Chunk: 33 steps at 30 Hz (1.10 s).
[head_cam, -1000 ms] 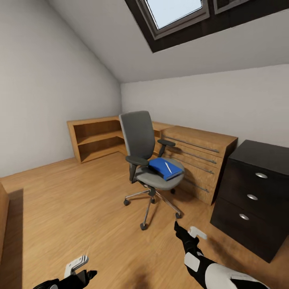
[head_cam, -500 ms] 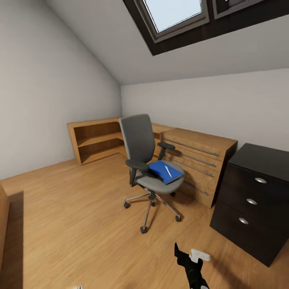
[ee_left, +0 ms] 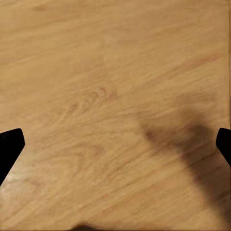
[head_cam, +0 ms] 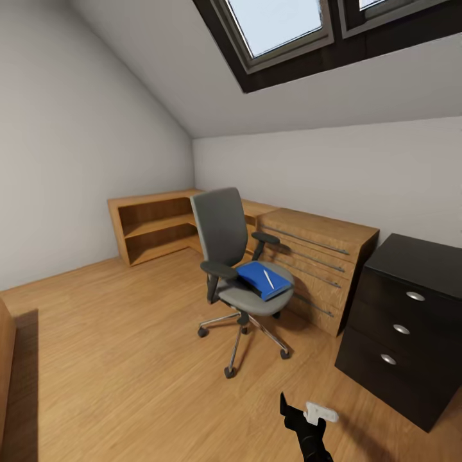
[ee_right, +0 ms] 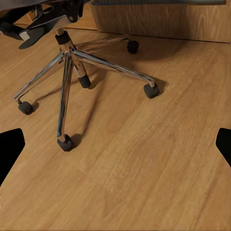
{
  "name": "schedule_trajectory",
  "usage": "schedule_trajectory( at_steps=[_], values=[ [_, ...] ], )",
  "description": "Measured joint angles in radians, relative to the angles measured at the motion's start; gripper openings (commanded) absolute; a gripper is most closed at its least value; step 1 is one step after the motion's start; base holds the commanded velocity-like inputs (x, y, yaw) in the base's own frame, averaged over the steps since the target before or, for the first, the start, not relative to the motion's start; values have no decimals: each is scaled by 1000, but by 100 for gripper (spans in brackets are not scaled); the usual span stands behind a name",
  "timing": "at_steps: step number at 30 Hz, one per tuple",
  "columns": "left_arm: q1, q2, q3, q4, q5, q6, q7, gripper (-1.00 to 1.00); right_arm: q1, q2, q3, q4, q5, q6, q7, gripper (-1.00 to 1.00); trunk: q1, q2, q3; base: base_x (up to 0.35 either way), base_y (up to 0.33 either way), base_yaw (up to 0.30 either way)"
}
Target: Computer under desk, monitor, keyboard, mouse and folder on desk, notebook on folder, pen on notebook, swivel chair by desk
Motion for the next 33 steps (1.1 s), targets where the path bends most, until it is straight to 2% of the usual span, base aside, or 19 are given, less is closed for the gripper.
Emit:
schedule_trajectory(
  at_steps=[3, 12, 18, 19, 27, 33],
  values=[
    [0, -3, 1, 0, 1, -25, 1, 100, 2, 0, 0, 0, 0, -1, 0, 100, -12, 21, 10, 0, 0, -124],
    [0, -5, -1, 42, 3, -35, 1, 100, 3, 0, 0, 0, 0, 1, 0, 100, -46, 84, 44, -128, 138, -197],
    [0, -6, -1, 56, 2, -40, 0, 100, 3, 1, 0, 0, 1, 3, 0, 100, -69, 126, 63, -33, 65, -43],
    [0, -7, -2, 58, 0, -66, 0, 100, 3, 2, 0, 0, 2, 5, 0, 100, -73, 133, 66, -3, 6, -4],
    [0, -8, -3, 59, -2, -84, 0, 100, 3, 1, 0, 0, 2, 5, 0, 100, -104, 189, 91, -1, 1, -1],
    [0, -8, -5, 59, -3, -84, 0, 100, 3, 0, 0, 0, 2, 4, 0, 100, -126, 231, 110, -34, 0, -204]
  ],
)
